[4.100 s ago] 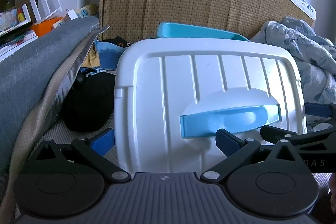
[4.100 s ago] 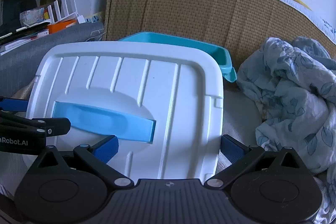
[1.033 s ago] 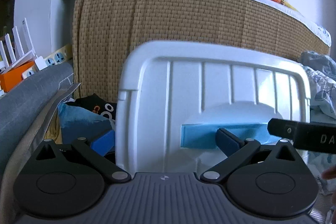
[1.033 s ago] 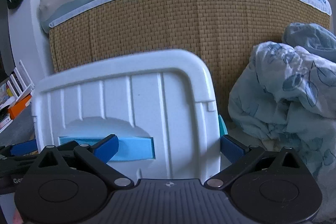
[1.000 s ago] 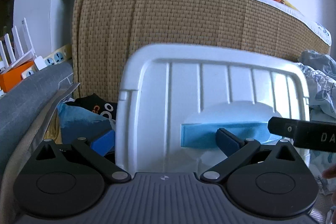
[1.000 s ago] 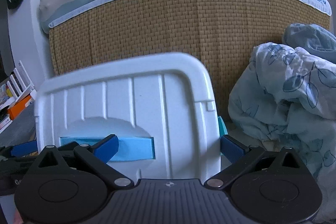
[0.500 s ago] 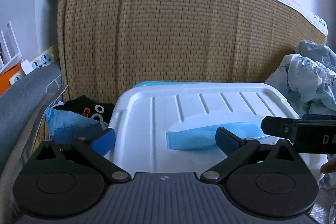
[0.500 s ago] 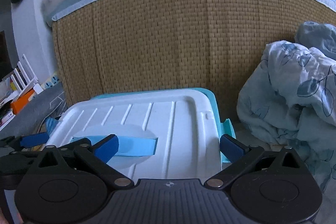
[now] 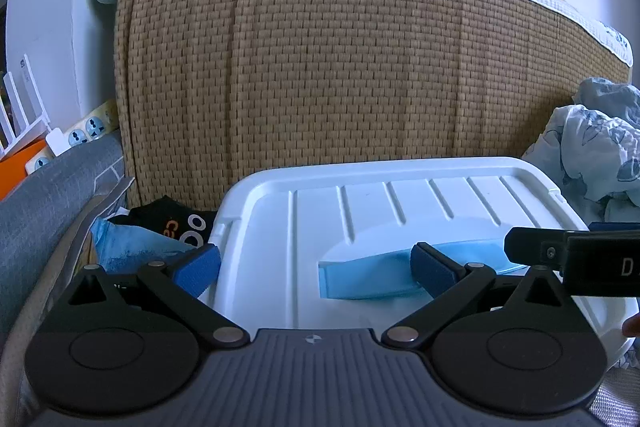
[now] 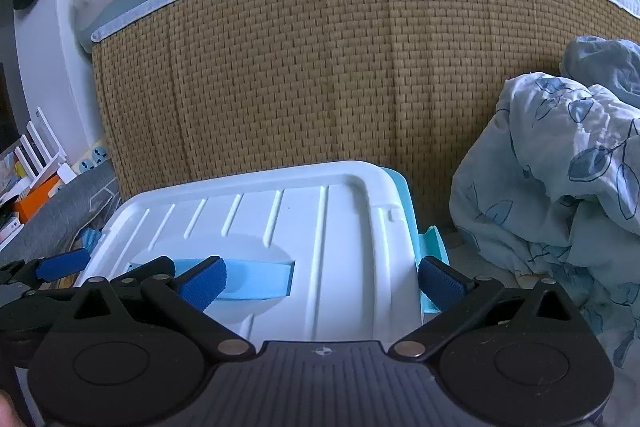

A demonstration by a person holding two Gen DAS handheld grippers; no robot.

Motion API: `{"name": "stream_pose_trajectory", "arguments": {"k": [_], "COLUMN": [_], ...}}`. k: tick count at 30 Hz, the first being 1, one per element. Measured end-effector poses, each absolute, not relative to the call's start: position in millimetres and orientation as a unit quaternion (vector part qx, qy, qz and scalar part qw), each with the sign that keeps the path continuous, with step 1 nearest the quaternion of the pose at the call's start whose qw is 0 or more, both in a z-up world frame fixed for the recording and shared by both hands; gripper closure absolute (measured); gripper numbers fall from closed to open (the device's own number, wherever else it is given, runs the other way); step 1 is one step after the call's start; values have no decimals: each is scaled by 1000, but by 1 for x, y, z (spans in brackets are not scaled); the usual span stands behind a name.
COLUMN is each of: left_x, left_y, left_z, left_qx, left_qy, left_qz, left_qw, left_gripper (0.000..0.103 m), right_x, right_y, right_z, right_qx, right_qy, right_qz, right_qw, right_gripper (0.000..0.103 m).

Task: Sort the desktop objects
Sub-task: 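Lower the white lid onto the bin rim with both tools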

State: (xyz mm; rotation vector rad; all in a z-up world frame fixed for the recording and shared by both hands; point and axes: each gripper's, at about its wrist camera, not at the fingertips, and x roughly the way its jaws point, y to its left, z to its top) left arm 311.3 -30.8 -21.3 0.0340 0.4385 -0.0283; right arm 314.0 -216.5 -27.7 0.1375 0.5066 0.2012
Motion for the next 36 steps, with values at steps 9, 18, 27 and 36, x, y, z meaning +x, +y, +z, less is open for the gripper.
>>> {"name": "stream_pose_trajectory", "arguments": {"k": [9, 18, 27, 36], "left_x": [316, 322, 312, 289], "left_y": [-30, -34, -62, -49], "left_z": [-20, -18, -17, -5], "left_qx": [13, 41, 121, 83], "left_qy": [219, 212, 183, 176], "left_qz": [-7, -15, -34, -26], "left_qw": [976, 976, 975, 981], "left_gripper": [0, 0, 0, 0], "right_x": [317, 321, 319, 309], "right_y": [-216, -215, -219, -220], "right_z": [-28, -25, -14, -5], "right_qx": [77, 88, 106, 88], "right_qy": [234, 233, 213, 206], "right_qz": [97, 88, 116, 119], "right_qw": [964, 964, 964, 967], "right_gripper": [0, 0, 0, 0]}}
